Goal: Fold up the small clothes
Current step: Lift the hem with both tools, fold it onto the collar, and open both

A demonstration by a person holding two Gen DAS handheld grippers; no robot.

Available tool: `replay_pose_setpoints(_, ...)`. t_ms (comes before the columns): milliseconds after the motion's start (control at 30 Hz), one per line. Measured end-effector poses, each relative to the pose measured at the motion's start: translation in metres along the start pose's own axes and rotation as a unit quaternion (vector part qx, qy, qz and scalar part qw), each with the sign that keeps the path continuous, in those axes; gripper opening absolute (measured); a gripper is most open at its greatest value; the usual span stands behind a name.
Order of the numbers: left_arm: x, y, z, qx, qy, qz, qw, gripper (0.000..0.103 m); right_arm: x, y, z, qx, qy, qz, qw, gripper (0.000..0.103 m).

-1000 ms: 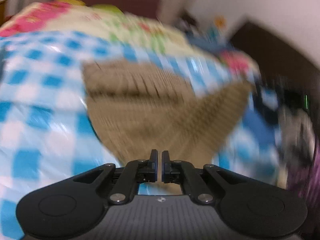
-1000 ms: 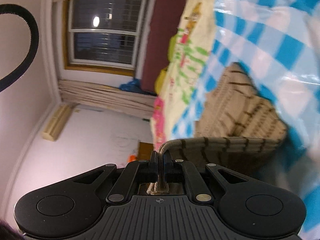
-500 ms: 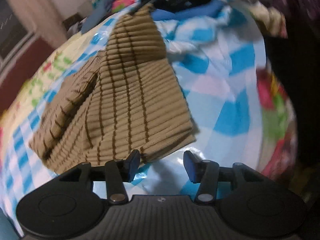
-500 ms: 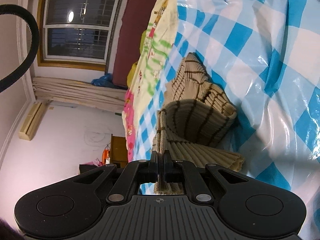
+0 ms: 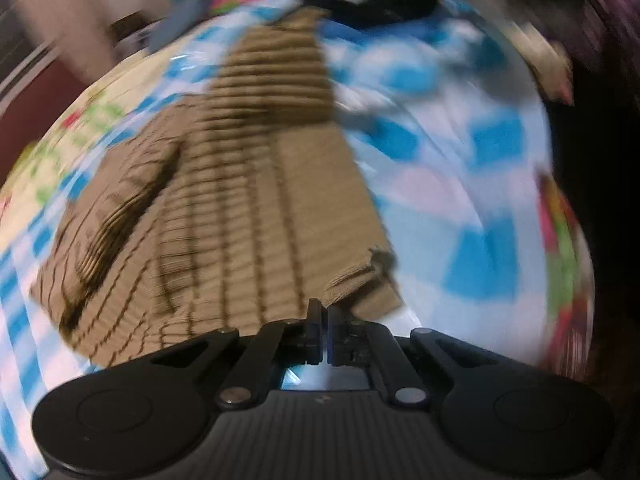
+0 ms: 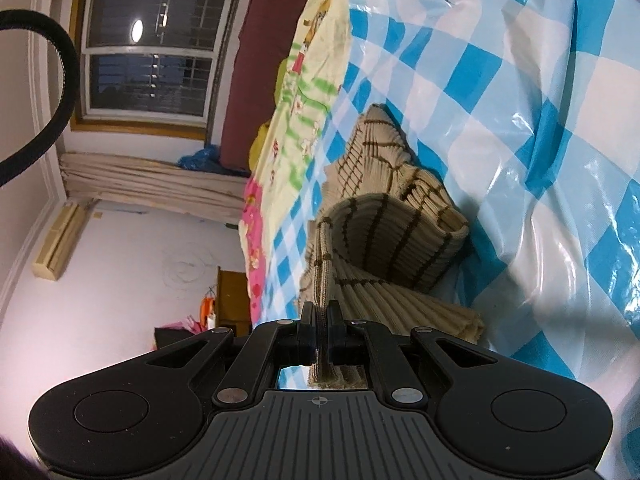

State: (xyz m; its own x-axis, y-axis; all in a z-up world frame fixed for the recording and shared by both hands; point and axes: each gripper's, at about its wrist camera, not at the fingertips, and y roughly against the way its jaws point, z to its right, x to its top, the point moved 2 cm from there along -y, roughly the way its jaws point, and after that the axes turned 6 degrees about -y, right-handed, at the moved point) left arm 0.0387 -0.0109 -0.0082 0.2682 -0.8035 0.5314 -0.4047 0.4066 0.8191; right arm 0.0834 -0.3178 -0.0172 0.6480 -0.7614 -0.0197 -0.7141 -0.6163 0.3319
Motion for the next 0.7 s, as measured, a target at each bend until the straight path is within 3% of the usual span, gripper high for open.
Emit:
replay_pose_setpoints(133,0.000,0.012,-0.034,0.033,0.104,0.040,0.9932,0.010,0.009,0.002,-0.009,0.015,0.000,0.018,1.000,0.006)
replay_pose_setpoints(233,-0.001,0.029,-0.065,0.065,0.169,0.075,0.9806,0.010,0.020,0.000,-0.021,0.025,0.009,0.033,0.999,0.006)
replay_pose_setpoints(367,-0.003,0.055,-0.122,0.118,0.255,0.137,0.9500,0.010,0.040,-0.015,-0.040,0.041,0.022,0.052,0.998,0.006)
replay_pose_setpoints(467,-0.005,0.066,-0.164,0.162,0.291,0.172,0.9272,0.010,0.058,-0.037,-0.058,0.055,0.035,0.065,0.996,0.006)
replay_pose_setpoints(567,-0.009,0.056,-0.203,0.186,0.323,0.187,0.9088,0.010,0.076,-0.071,-0.074,0.060,0.046,0.068,0.995,0.006)
replay_pose_setpoints(700,-0.025,0.022,-0.251,0.191,0.385,0.186,0.8833,0.010,0.101,-0.123,-0.083,0.044,0.051,0.074,0.995,0.006)
